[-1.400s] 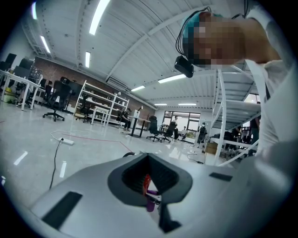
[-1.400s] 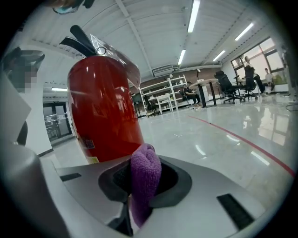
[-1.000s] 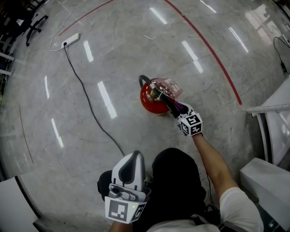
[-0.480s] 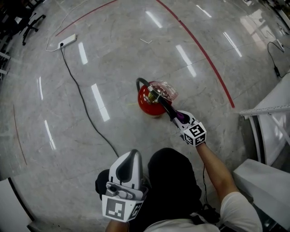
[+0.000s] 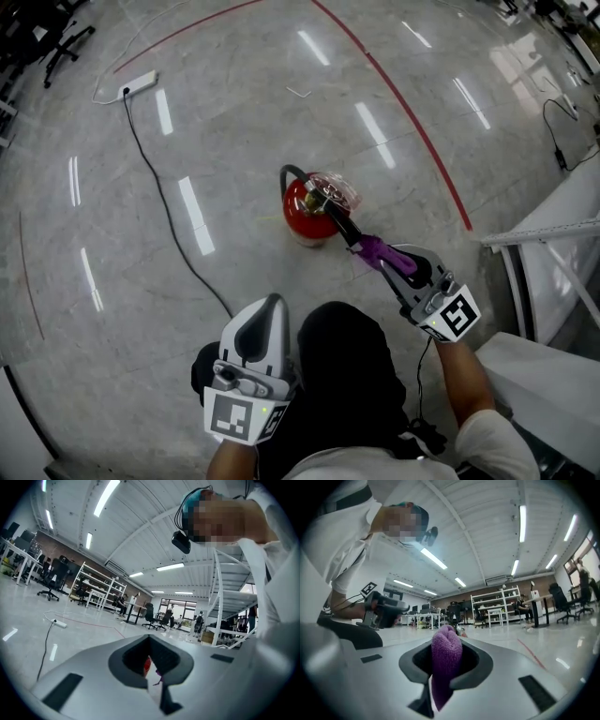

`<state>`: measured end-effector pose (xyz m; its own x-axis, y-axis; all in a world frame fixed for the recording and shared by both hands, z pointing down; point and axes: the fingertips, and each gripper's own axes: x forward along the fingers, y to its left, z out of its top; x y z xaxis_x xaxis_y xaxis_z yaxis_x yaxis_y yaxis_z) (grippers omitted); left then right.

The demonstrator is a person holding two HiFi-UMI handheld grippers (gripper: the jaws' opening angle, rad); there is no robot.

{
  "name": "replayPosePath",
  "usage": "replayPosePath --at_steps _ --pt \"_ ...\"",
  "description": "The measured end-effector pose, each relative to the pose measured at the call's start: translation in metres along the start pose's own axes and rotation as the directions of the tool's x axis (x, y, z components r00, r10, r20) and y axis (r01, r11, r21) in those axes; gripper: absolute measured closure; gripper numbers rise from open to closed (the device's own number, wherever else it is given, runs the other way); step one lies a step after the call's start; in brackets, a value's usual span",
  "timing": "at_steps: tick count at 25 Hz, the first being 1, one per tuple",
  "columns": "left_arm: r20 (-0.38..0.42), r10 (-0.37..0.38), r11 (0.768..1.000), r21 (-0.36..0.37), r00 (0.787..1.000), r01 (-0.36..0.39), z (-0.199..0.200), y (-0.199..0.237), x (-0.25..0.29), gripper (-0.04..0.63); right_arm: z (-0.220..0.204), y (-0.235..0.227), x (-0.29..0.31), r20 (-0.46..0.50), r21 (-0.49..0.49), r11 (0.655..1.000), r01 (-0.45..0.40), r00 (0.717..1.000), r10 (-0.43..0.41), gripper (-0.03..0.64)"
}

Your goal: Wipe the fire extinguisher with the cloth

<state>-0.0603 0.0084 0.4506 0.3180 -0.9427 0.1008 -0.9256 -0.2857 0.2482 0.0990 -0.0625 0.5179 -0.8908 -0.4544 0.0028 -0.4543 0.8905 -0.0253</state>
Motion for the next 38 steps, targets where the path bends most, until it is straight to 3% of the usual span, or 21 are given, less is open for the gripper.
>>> replayPosePath --at_steps 8,12,15,18,19,22,25,28,32,38 --pt "0.011 -0.024 1.0 -0.007 1.0 0.025 0.008 -0.005 0.002 0.592 0.069 -0.005 0.008 0.034 -0.158 0.987 -0.032 0.999 0.038 0.549" --pt "0.017 -0.015 1.0 0.002 1.0 0.015 0.013 -0.002 0.0 0.592 0.09 -0.012 0.021 0.019 -0.287 0.958 0.003 1.0 0.003 0.549" --pt "0.021 -0.012 1.0 -0.007 1.0 0.012 0.017 -0.001 -0.003 0.592 0.117 -0.01 0.035 0.049 -0.428 0.903 0.039 0.999 -0.02 0.549" --pt "0.012 -0.009 1.0 -0.008 1.0 0.009 0.016 0.004 -0.005 0.592 0.138 -0.017 0.052 0.042 -0.586 0.797 0.146 0.988 -0.15 0.549" --pt "0.008 -0.005 1.0 -0.009 1.0 0.005 0.016 0.005 -0.005 0.592 0.139 -0.02 0.057 0.021 -0.601 0.781 0.171 0.98 -0.199 0.549" --pt "0.016 0.013 0.999 -0.032 1.0 -0.012 0.017 0.012 -0.01 0.592 0.13 -0.02 0.07 -0.061 -0.548 0.812 0.201 0.958 -0.279 0.549" --pt "0.03 0.029 0.998 -0.05 0.999 -0.028 0.021 0.02 -0.018 0.592 0.097 -0.009 0.081 -0.207 -0.478 0.86 0.18 0.928 -0.309 0.549" --pt "0.039 0.039 0.998 -0.049 0.999 -0.037 0.023 0.029 -0.025 0.592 0.07 0.003 0.091 -0.308 -0.43 0.885 0.176 0.894 -0.327 0.549" --pt "0.037 0.045 0.997 -0.06 0.998 -0.043 0.025 0.039 -0.027 0.592 0.061 0.002 0.104 -0.35 -0.376 0.896 0.237 0.859 -0.374 0.549" --pt "0.053 0.049 0.996 -0.079 0.997 -0.045 0.027 0.05 -0.026 0.592 0.054 0.003 0.114 -0.391 -0.33 0.885 0.328 0.806 -0.444 0.549"
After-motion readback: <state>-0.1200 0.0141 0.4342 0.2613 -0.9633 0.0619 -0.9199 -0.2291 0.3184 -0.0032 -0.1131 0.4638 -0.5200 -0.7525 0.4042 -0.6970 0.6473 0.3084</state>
